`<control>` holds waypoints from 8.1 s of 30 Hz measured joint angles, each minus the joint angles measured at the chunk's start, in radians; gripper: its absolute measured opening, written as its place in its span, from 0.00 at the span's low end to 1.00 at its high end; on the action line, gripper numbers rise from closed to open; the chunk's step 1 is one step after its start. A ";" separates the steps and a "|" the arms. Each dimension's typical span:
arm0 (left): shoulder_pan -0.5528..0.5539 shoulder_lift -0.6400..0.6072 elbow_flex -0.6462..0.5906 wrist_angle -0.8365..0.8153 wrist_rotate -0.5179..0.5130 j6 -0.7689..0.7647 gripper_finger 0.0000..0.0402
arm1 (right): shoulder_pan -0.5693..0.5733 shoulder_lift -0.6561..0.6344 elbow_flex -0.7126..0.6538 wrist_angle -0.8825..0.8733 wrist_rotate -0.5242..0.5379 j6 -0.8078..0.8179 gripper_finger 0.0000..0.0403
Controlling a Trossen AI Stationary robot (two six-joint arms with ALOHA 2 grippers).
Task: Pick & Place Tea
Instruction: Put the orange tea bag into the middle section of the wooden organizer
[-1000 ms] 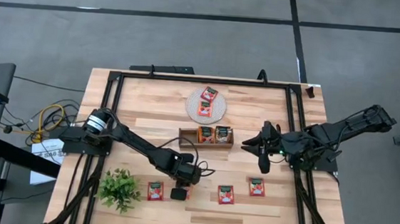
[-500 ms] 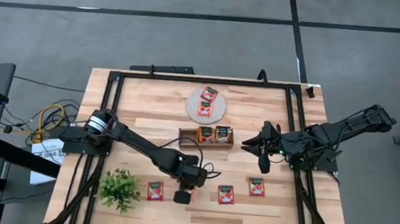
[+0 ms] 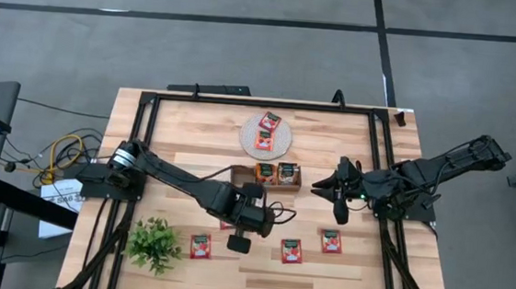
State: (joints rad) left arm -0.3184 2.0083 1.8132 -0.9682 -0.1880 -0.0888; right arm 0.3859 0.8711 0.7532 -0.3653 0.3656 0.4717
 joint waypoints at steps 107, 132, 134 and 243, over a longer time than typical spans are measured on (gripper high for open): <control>0.383 0.068 -0.098 0.200 0.020 0.122 0.30 | -0.002 -0.132 0.000 -0.015 0.002 -0.035 0.19; 0.702 0.056 0.215 -0.069 0.222 0.252 0.39 | -0.002 -0.132 0.000 -0.015 0.000 -0.035 0.19; 0.754 0.056 0.215 -0.068 0.305 0.230 0.39 | -0.002 -0.132 0.000 -0.015 0.000 -0.035 0.19; 0.834 0.380 0.214 -0.031 0.245 0.206 0.01 | -0.002 -0.132 0.000 -0.012 0.009 -0.026 0.19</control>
State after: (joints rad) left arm 0.5156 2.3886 2.0273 -0.9992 0.0565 0.1177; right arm 0.3836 0.7391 0.7532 -0.3771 0.3744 0.4461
